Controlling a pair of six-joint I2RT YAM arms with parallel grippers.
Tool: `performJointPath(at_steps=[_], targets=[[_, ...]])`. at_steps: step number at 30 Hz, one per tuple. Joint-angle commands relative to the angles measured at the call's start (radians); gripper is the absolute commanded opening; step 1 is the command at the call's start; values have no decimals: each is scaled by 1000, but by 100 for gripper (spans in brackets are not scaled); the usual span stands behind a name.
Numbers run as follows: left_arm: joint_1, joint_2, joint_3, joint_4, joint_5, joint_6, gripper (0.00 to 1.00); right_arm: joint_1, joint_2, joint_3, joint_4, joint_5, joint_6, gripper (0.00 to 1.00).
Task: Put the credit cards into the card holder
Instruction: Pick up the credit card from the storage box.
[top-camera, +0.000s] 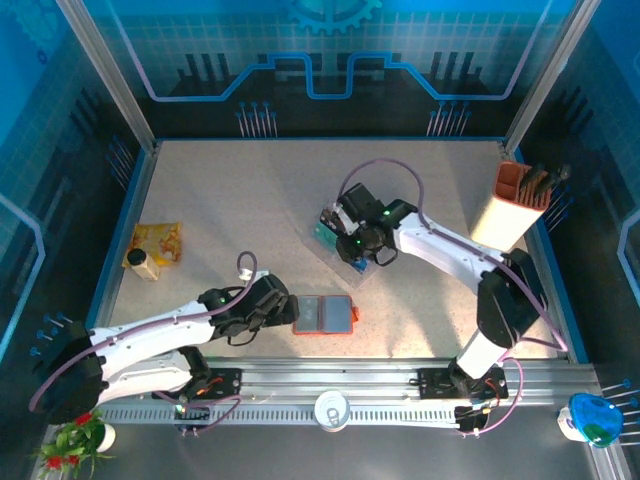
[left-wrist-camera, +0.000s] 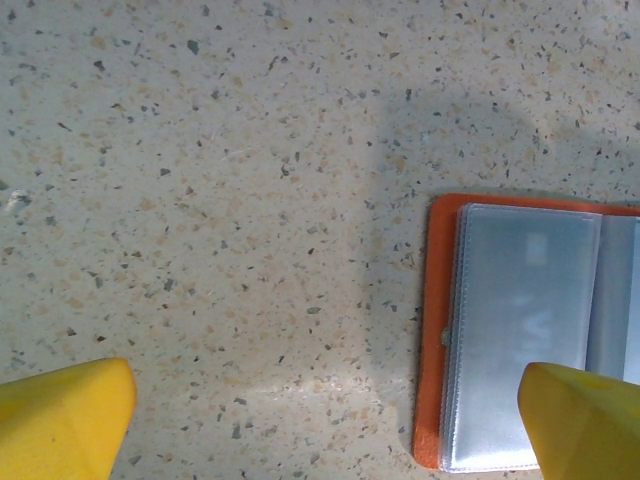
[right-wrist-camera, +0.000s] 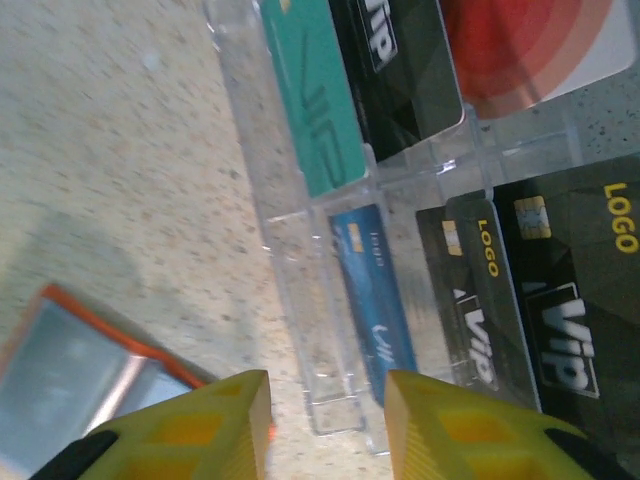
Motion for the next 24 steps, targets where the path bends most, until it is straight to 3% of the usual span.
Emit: performJointPath(at_steps=[1, 15, 24], targets=[[9, 11, 26, 17, 22, 25, 99, 19, 47, 58, -98, 103, -89, 35], [9, 10, 5, 25, 24, 17, 99, 51, 182, 114, -106, 189, -122, 35], [9, 7, 1, 28, 22, 12, 99, 52, 172, 110, -101, 159, -123, 19]])
